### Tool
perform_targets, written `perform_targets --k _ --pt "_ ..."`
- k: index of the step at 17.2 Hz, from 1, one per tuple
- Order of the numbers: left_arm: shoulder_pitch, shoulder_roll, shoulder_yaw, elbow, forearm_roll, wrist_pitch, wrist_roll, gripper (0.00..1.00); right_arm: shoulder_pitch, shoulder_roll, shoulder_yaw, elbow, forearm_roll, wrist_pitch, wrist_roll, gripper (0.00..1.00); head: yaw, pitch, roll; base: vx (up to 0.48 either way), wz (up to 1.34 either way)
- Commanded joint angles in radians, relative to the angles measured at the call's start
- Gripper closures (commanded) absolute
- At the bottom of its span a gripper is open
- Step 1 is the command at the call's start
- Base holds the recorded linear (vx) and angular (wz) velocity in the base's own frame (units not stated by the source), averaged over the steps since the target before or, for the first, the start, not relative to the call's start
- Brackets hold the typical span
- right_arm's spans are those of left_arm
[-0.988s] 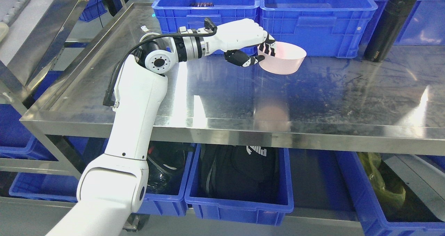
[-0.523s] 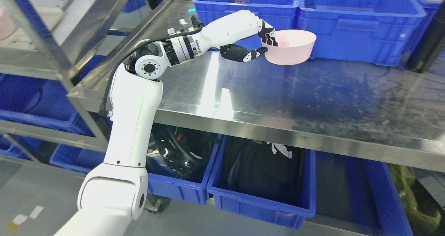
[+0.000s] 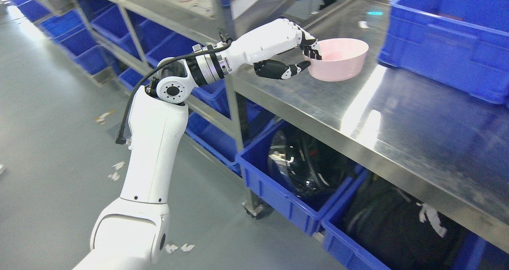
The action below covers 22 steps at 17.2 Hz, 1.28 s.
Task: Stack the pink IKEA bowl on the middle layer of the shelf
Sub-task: 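Hold the pink bowl raised with the left hand while the robot turns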
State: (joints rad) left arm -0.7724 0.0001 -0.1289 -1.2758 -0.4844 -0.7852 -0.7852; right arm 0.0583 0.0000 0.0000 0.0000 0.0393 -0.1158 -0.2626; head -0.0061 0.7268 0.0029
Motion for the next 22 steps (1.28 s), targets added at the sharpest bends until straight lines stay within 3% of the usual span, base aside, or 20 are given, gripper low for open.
perform_targets --k 1,9,22 --pt "0.018 0.017 -0.054 -0.059 0.006 0.000 0.004 0.99 0.000 -0.017 0.005 -0.017 0.001 0.001 0.000 0.00 0.0000 0.000 0.000 0.074 1.16" --pt "0.018 0.017 -0.075 -0.076 0.012 0.000 0.006 0.99 0.000 -0.017 0.003 -0.017 -0.001 0.001 0.000 0.00 0.0000 0.000 0.000 0.111 1.02" --pt "0.024 0.017 -0.077 -0.077 0.033 0.000 0.014 0.98 0.000 -0.017 0.005 -0.017 0.001 0.001 0.000 0.00 0.0000 0.000 0.000 0.234 0.52"
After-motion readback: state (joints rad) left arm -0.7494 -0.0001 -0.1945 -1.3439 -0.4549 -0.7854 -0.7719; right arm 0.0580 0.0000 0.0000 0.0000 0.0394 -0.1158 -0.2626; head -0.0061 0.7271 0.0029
